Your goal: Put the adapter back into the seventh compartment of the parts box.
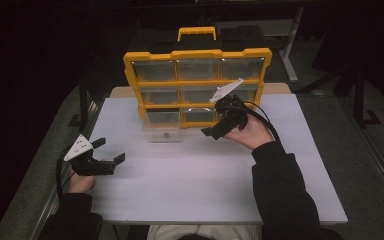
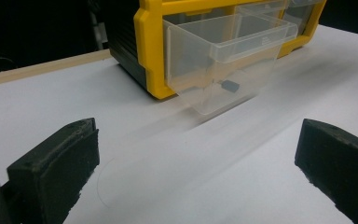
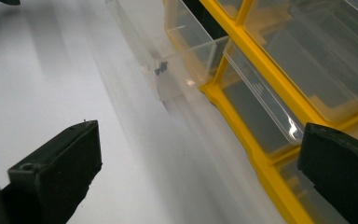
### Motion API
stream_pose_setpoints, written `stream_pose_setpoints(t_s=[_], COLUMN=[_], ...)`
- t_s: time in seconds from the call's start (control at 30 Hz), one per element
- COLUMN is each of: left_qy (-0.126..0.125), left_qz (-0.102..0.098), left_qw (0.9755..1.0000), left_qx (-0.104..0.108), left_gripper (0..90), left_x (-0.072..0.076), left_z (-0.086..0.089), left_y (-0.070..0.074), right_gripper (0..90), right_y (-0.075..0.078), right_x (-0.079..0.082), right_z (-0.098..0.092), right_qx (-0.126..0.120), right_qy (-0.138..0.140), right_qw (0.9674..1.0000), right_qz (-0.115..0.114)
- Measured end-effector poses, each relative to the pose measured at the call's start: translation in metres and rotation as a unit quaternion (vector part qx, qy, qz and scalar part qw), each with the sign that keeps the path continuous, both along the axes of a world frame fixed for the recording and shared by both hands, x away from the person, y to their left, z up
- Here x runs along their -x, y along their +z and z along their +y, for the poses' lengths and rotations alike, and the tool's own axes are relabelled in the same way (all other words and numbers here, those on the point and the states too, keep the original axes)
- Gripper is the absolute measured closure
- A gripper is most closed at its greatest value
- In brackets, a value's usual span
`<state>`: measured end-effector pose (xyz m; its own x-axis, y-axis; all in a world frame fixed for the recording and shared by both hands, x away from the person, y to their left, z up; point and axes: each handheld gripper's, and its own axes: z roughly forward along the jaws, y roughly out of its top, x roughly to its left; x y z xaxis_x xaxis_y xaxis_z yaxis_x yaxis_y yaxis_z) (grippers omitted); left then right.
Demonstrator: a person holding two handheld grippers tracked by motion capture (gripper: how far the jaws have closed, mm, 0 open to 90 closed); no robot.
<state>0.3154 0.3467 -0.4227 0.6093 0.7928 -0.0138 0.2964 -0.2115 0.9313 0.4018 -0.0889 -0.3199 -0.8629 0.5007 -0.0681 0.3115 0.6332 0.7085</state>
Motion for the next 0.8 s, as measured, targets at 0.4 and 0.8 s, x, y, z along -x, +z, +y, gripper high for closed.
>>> stream_pose_setpoints(t_s=[0.4,0.8], left_qy=[0.001,0.000], left_qz=[0.001,0.001], left_qw=[1.0000,1.0000], left_qx=[-0.002,-0.003], left_gripper=[0.0,0.0], left_x=[0.000,0.000], left_z=[0.000,-0.001], left_y=[0.000,-0.001], right_gripper=[0.0,0.0], right_y=[-0.006,-0.016], right_x=[0.012,0.022], right_z=[-0.024,-0.044], right_qx=[-0.010,-0.020], right_qy=[-0.012,-0.024], right_qw=[0.9999,0.9995], right_qz=[-0.006,-0.002])
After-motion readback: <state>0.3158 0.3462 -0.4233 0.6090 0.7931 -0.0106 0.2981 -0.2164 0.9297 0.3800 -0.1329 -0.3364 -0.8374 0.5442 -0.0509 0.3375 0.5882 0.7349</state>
